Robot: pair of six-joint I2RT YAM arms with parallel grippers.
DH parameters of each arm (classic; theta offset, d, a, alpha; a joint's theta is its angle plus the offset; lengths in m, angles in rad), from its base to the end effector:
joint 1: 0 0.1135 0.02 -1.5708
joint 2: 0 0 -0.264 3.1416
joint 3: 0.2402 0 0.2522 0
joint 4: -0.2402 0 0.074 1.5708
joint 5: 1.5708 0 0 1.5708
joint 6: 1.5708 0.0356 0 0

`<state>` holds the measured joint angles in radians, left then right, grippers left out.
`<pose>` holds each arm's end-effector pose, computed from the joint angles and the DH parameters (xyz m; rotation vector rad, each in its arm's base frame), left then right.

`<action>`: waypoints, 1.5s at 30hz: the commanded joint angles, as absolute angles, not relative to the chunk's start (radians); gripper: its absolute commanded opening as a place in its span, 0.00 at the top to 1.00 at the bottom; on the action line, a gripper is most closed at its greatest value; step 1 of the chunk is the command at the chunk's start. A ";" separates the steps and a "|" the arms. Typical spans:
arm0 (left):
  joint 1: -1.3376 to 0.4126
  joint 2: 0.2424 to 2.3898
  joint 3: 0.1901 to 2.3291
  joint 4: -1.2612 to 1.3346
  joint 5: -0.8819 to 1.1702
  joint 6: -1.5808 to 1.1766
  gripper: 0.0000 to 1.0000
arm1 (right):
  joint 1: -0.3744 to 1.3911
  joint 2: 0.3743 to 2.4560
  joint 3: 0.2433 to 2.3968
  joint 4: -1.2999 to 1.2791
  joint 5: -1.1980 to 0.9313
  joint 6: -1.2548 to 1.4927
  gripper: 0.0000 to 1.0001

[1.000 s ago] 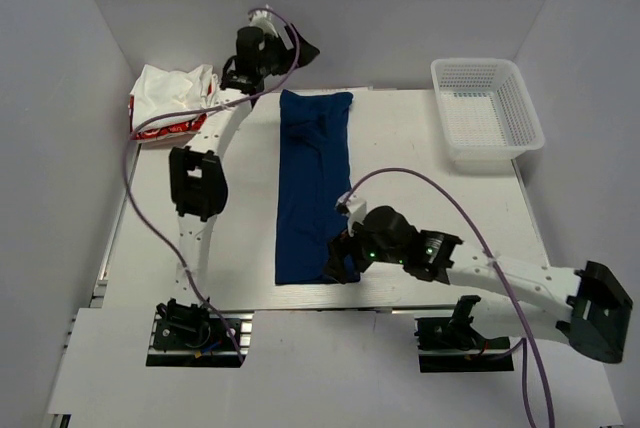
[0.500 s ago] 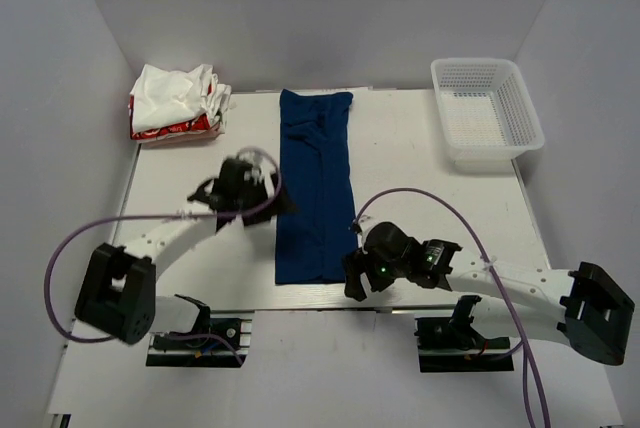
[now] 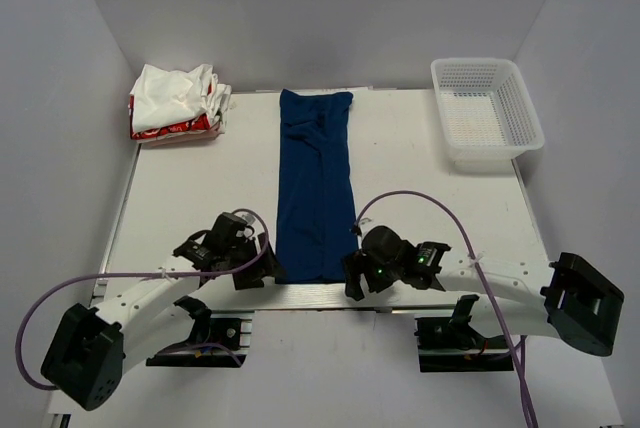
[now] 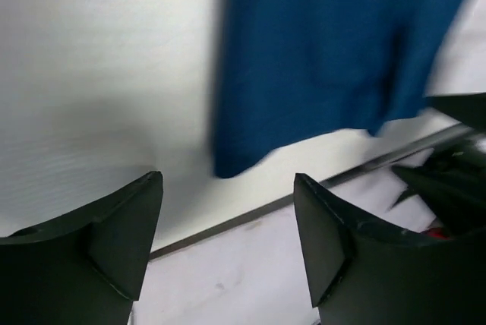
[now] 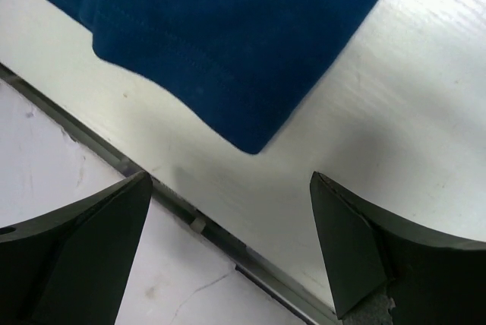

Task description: Fold and stack the t-shirts

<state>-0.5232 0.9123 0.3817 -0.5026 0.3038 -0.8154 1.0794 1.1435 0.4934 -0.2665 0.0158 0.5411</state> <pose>0.1293 -0.0869 0.1573 -0.2900 2.7796 -0.8124 0.0989 0.1836 0.1663 -0.6871 2.5174 0.6272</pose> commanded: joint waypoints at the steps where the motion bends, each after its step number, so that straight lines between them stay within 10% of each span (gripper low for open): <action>1: -0.548 0.933 0.360 -0.447 0.330 -0.836 0.21 | 1.080 1.164 0.486 -0.201 0.083 0.572 0.10; 11: -0.638 1.110 0.367 -0.353 0.301 -0.847 0.61 | 1.077 1.218 0.463 -0.133 0.052 0.603 0.31; 17: -0.647 1.134 0.412 -0.386 0.208 -0.847 0.99 | 1.075 1.212 0.456 -0.121 0.106 0.615 0.67; 27: -0.647 1.077 0.454 -0.350 0.163 -0.816 1.00 | 1.072 1.224 0.483 -0.075 0.195 0.606 1.00; 45: -0.620 1.182 0.704 -0.259 -0.021 -0.779 1.00 | 0.971 1.293 0.736 -0.065 0.417 0.514 1.00</action>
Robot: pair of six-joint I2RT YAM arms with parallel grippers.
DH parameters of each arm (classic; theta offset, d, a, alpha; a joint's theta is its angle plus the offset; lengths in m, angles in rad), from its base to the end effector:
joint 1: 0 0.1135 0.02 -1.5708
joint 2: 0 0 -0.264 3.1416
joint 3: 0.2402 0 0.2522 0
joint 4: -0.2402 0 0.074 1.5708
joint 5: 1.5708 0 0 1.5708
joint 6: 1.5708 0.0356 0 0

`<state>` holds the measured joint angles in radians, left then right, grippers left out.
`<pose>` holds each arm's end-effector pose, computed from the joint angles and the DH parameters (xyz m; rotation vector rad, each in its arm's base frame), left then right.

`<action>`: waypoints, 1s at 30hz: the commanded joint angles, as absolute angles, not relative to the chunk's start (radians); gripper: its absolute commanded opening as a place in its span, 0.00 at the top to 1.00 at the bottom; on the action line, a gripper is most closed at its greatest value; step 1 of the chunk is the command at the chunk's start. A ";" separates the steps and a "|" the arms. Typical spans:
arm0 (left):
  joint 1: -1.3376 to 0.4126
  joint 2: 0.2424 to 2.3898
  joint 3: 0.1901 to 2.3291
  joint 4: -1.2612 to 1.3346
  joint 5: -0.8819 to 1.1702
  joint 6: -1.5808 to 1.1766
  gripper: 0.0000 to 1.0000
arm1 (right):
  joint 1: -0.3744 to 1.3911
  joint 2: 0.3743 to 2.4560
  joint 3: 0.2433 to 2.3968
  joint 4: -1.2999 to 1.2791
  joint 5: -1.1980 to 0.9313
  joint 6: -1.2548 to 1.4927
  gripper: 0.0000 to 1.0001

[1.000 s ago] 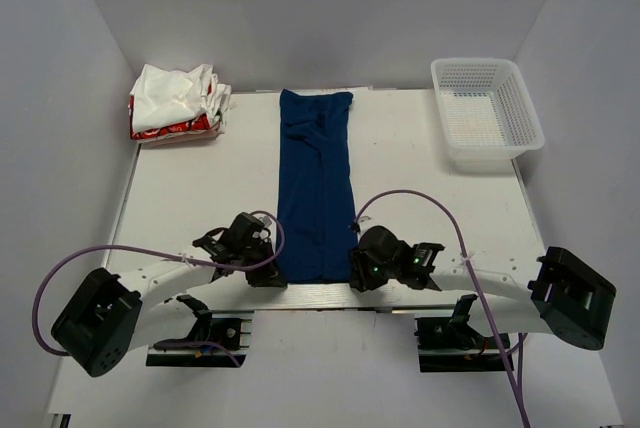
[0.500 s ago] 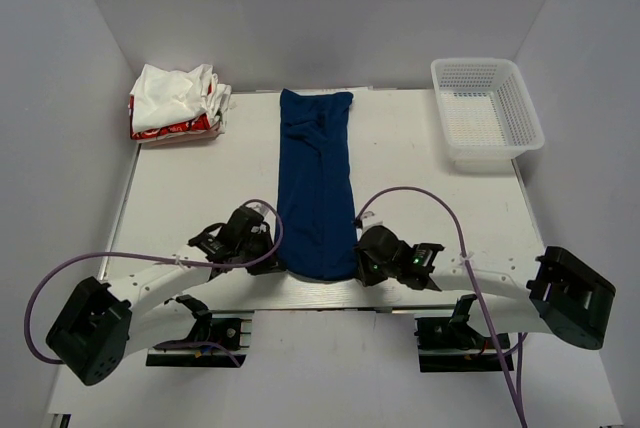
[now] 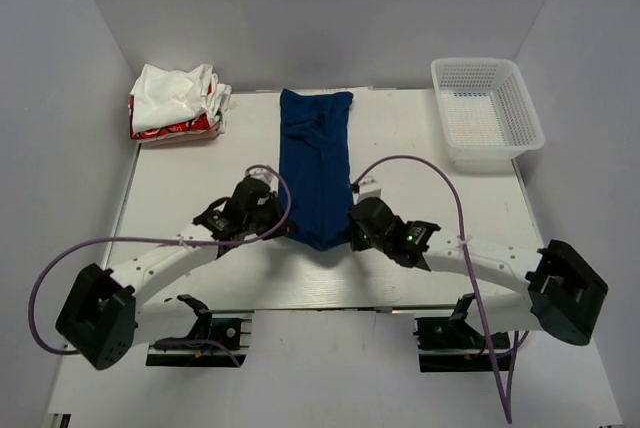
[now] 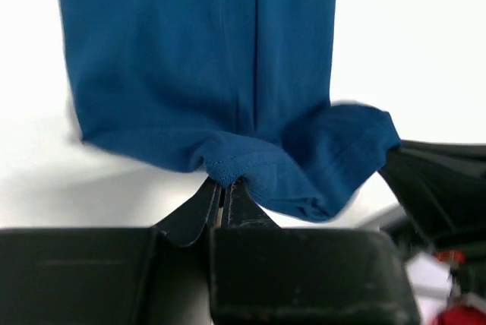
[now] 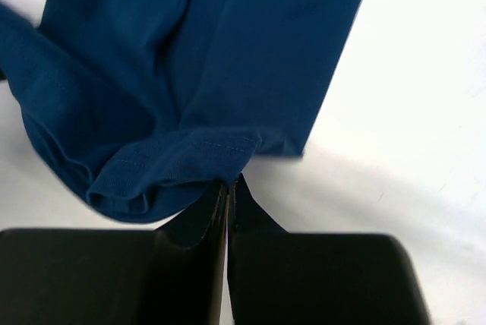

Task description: Fold and stack the t-shirts

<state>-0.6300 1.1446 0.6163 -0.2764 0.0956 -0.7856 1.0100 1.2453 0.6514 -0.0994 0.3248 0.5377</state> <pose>0.1827 -0.1374 0.2034 -0.1472 2.5124 -0.7507 0.1453 0.2099 0.2074 -0.3594 2.2357 0.4759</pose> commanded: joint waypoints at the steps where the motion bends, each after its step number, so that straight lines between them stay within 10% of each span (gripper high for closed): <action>1: -0.606 1.242 0.769 -0.270 -0.058 -0.770 1.00 | 0.959 1.316 0.753 -0.063 0.419 0.506 1.00; 25: -0.370 1.892 1.422 -0.279 0.004 -0.536 1.00 | 0.609 1.937 1.395 -0.035 0.201 0.301 0.92; 26: -0.361 1.920 1.448 -0.279 0.026 -0.517 0.91 | 0.607 1.954 1.432 -0.050 0.212 0.304 0.79; 28: -0.350 1.974 1.537 -0.325 0.080 -0.488 0.39 | 0.603 2.002 1.472 -0.090 0.226 0.308 0.59; 30: -0.341 2.038 1.630 -0.418 0.090 -0.488 0.26 | 0.601 2.003 1.496 -0.101 0.213 0.302 0.39</action>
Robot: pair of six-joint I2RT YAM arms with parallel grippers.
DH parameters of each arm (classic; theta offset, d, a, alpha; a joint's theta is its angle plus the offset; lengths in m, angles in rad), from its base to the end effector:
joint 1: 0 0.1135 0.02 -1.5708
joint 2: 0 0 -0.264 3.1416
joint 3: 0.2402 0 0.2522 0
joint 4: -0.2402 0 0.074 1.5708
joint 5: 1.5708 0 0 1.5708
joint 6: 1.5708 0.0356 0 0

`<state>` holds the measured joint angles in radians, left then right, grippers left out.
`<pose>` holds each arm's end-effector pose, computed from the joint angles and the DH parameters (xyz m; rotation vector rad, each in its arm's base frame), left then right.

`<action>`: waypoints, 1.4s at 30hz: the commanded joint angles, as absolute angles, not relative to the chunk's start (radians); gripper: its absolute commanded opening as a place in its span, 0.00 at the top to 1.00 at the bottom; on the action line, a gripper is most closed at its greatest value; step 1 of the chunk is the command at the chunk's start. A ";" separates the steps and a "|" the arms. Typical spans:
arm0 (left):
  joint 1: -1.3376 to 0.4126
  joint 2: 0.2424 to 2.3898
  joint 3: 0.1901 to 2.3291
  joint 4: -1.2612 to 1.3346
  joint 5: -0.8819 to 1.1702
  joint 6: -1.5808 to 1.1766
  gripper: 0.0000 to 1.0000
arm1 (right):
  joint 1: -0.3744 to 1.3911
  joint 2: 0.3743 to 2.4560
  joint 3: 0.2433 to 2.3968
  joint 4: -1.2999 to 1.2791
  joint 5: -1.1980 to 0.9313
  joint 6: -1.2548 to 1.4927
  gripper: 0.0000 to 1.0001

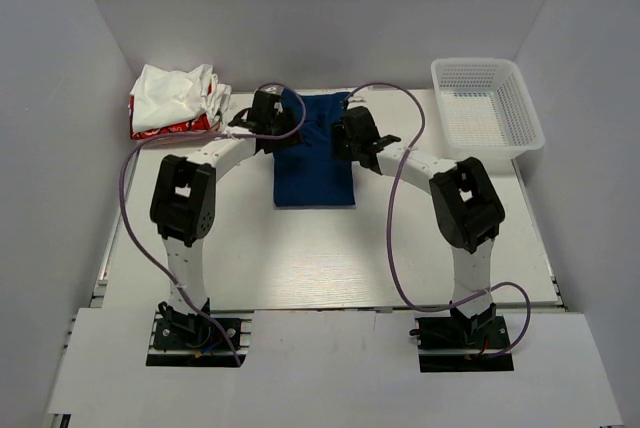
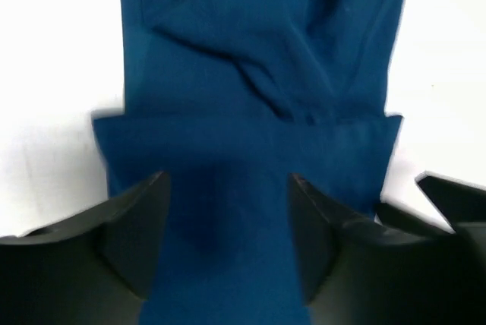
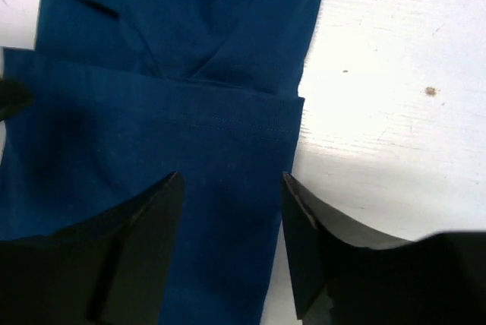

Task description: Fold and stack the t-shirts

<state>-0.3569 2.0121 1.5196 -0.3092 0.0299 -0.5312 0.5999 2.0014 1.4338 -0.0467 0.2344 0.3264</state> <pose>0.4243 -0.1593 0.2105 -0.1961 2.4130 -0.4536 0.3825 0.2516 0.2097 -0.1650 2.1727 0.2746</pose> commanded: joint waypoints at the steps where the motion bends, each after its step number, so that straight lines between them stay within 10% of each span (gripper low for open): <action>1: -0.341 2.049 1.649 -0.446 0.091 -0.488 0.20 | 0.600 2.000 1.497 -0.106 0.212 0.296 0.35; 4: -0.331 1.998 1.591 -0.460 0.091 -0.488 0.00 | 0.600 1.951 1.451 -0.106 0.183 0.287 0.23; 7: -0.331 1.855 1.419 -0.425 0.091 -0.521 0.00 | 0.604 1.844 1.338 -0.087 0.149 0.320 0.10; 16: -0.353 1.562 0.932 -0.264 0.143 -0.563 0.00 | 0.603 1.628 0.936 0.051 -0.086 0.472 0.10; 27: -0.342 1.681 0.907 -0.152 0.236 -0.563 0.43 | 0.600 1.721 0.923 0.101 -0.058 0.514 0.11; 33: -0.342 1.713 0.856 -0.138 0.235 -0.563 0.71 | 0.598 1.770 0.939 0.061 -0.043 0.551 0.26; 38: -0.342 1.715 0.833 -0.095 0.226 -0.563 0.98 | 0.598 1.789 0.930 0.060 -0.043 0.583 0.69; 42: -0.342 1.715 0.844 -0.084 0.225 -0.563 1.00 | 0.598 1.773 0.914 0.084 -0.006 0.583 0.98</action>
<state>-0.3424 1.7115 0.8547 -0.0853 0.2363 -0.5732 0.6006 1.7741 0.9211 0.0792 -0.0402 0.5701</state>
